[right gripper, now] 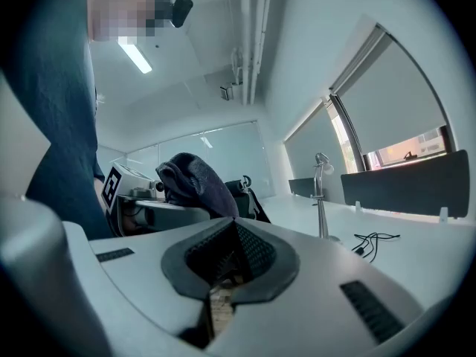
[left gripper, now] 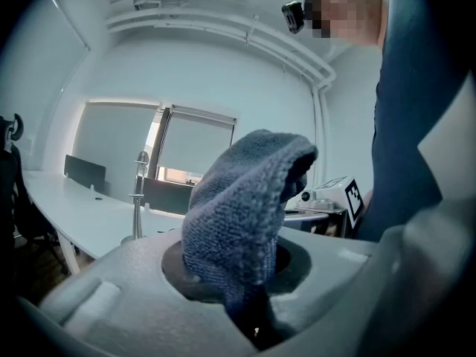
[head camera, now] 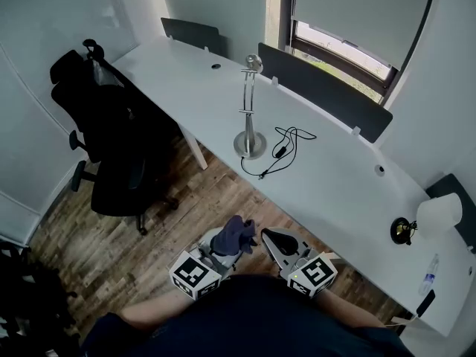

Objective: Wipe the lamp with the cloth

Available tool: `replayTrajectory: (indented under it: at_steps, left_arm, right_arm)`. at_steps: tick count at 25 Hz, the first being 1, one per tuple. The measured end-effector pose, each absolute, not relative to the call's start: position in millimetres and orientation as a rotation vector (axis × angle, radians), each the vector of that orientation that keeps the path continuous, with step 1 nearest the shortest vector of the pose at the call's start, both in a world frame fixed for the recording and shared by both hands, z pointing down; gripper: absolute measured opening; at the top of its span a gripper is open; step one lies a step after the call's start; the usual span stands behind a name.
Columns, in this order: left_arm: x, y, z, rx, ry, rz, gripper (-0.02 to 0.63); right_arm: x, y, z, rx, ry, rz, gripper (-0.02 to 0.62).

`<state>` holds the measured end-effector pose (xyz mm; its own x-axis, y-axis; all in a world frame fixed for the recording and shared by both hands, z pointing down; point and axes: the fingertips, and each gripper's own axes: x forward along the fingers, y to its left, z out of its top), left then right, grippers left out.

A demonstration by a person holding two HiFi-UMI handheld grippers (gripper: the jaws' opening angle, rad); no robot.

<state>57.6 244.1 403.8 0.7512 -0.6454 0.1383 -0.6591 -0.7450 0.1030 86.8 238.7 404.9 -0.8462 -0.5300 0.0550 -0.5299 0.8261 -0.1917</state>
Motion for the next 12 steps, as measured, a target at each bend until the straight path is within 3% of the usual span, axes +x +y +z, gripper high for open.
replayTrajectory:
  at_steps: [12]
  left_arm:
    - [39, 159, 425, 2.758, -1.044, 0.122, 0.069]
  right_arm:
    - [76, 152, 431, -0.908, 3.031, -0.335, 0.011]
